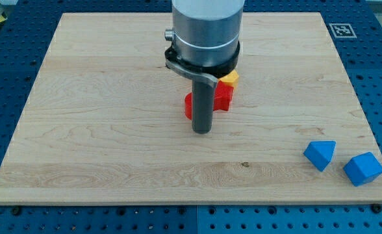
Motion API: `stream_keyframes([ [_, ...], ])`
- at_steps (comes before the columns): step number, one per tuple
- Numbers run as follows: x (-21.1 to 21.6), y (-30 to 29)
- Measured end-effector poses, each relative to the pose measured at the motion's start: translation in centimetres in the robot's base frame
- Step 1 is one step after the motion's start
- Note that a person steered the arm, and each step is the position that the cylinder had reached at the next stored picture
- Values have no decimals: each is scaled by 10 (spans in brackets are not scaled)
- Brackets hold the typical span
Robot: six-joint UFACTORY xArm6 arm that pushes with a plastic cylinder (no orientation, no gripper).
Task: Move the red circle below the yellow heart
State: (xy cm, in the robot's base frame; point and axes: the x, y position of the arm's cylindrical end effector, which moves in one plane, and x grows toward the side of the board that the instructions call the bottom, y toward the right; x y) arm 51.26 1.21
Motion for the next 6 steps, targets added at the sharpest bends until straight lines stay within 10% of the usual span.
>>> stream_keyframes([
  [6, -48, -10],
])
